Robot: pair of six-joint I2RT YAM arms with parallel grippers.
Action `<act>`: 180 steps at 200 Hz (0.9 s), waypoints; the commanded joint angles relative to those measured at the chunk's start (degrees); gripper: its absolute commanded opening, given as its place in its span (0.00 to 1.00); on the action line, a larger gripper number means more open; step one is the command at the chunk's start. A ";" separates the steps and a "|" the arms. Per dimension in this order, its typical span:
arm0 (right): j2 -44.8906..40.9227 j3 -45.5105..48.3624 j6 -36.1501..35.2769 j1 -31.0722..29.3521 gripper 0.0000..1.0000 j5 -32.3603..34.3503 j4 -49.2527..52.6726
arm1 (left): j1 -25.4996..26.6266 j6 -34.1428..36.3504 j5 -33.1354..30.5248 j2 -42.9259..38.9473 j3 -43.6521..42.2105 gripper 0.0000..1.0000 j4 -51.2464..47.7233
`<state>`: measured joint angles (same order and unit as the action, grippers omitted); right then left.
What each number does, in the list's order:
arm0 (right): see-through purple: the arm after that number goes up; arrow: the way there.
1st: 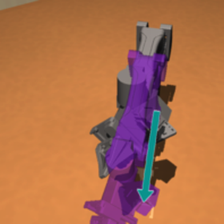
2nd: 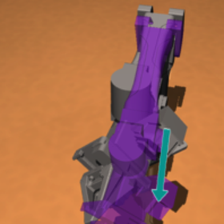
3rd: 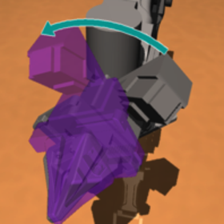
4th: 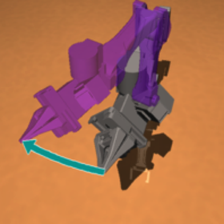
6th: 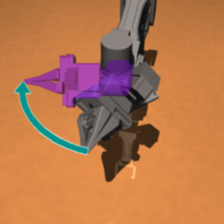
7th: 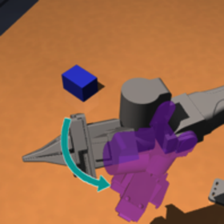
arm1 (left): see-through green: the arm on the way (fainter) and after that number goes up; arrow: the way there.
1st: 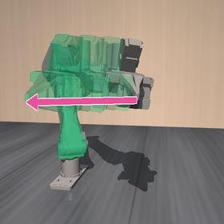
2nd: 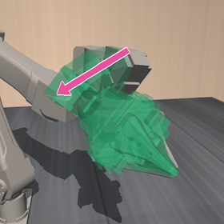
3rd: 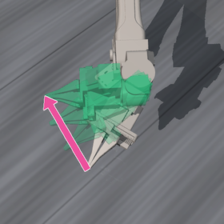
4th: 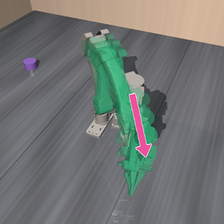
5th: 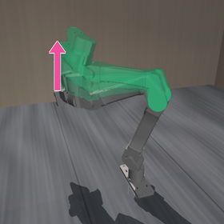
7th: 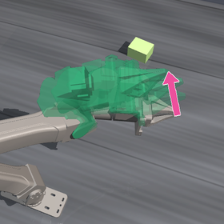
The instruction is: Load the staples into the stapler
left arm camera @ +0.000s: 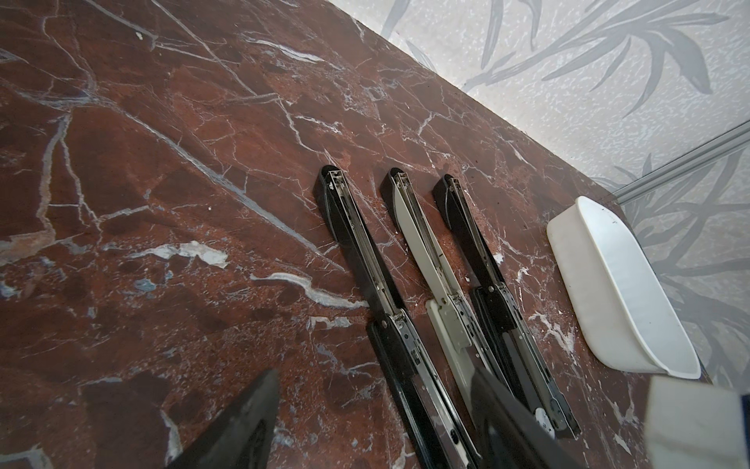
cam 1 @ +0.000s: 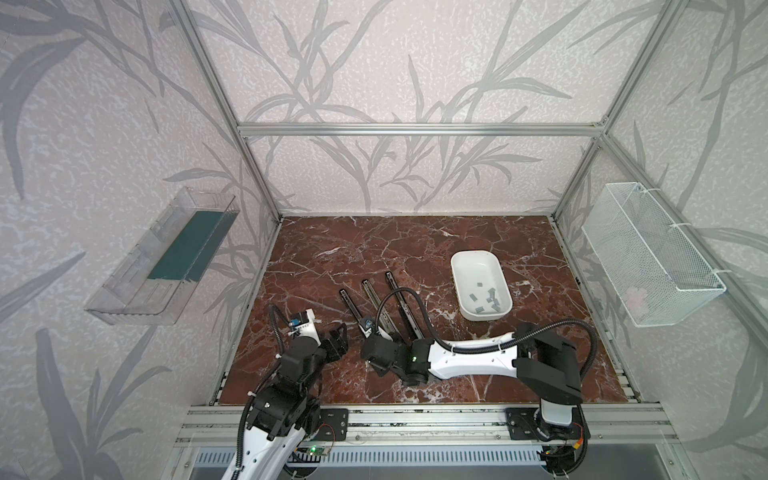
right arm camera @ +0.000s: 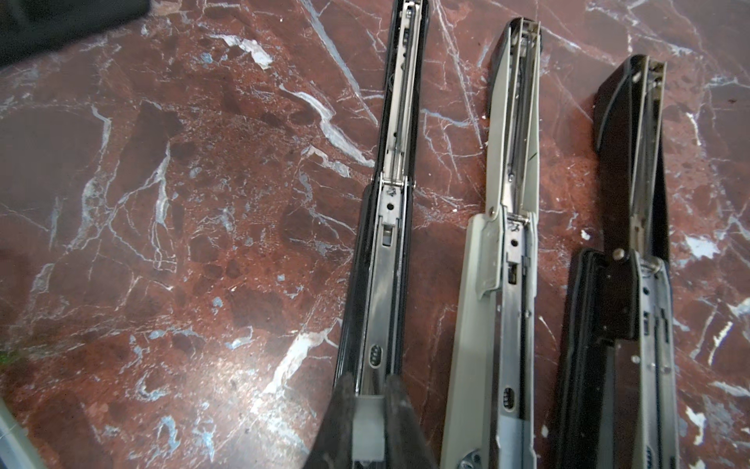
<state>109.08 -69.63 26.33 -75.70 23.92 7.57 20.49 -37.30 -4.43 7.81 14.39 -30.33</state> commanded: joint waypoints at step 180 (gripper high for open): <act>-0.36 -2.21 -1.54 0.12 0.08 1.97 1.77 | -0.35 -0.86 -1.33 -1.15 -0.68 0.76 -0.22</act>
<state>110.63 -70.76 25.41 -75.70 24.18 8.43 20.49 -37.32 -4.45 7.44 14.39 -30.33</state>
